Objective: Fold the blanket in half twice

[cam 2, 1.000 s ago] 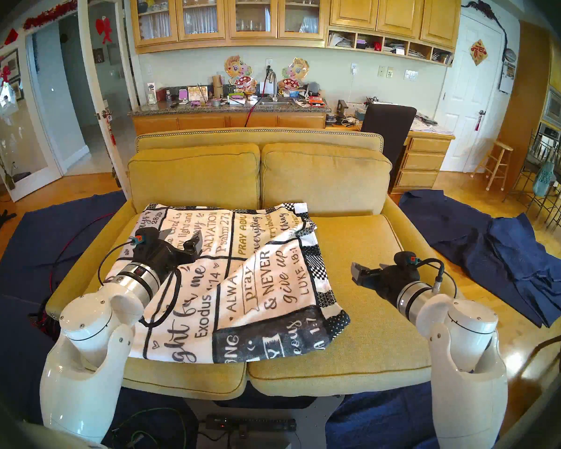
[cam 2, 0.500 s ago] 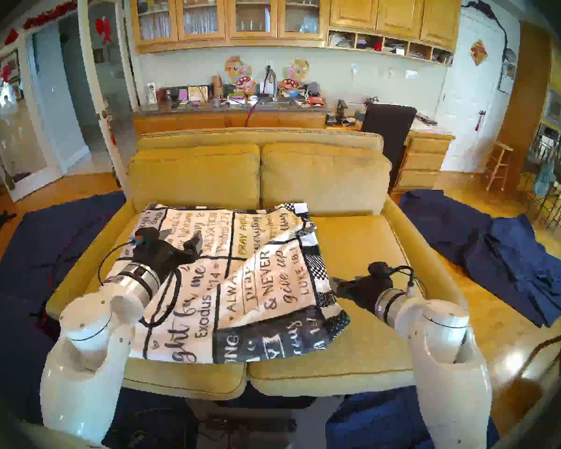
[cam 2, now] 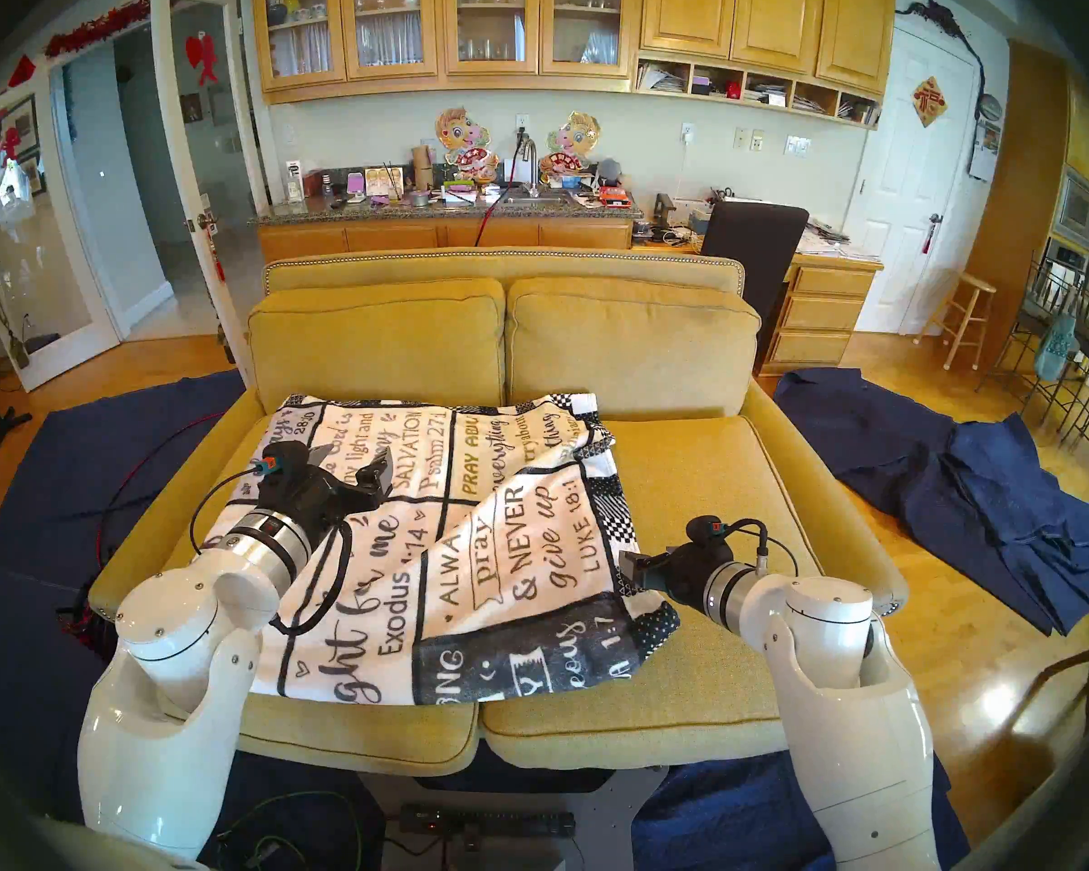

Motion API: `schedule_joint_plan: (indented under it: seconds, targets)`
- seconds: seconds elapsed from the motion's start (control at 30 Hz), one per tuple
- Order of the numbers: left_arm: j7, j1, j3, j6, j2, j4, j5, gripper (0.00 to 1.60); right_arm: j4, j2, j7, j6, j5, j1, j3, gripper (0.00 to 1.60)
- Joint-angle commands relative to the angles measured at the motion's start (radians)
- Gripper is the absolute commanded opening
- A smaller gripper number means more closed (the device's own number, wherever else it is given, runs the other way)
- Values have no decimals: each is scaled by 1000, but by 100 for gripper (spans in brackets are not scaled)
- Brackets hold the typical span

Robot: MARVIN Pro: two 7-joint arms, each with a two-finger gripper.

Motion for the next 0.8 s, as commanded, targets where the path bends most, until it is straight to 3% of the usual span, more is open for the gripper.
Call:
schedule_joint_plan:
  seconds: [0.0,0.27,0.5,0.77]
  targets:
    - [0,-18,0,-13,-3,-29,1,160,10,23,30,9,10,60,-4,160]
    - [-1,-18,0,-13,-4,-29,1,160,57,27,59,5,17,94,-30,160]
    - [-3,-18,-1,-12,-5,-29,2,160,128,30,92,-21,41,130,-18,160]
    - [-4,-18,-1,-12,-6,-29,3,160,149,40,103,-30,48,137,1,160]
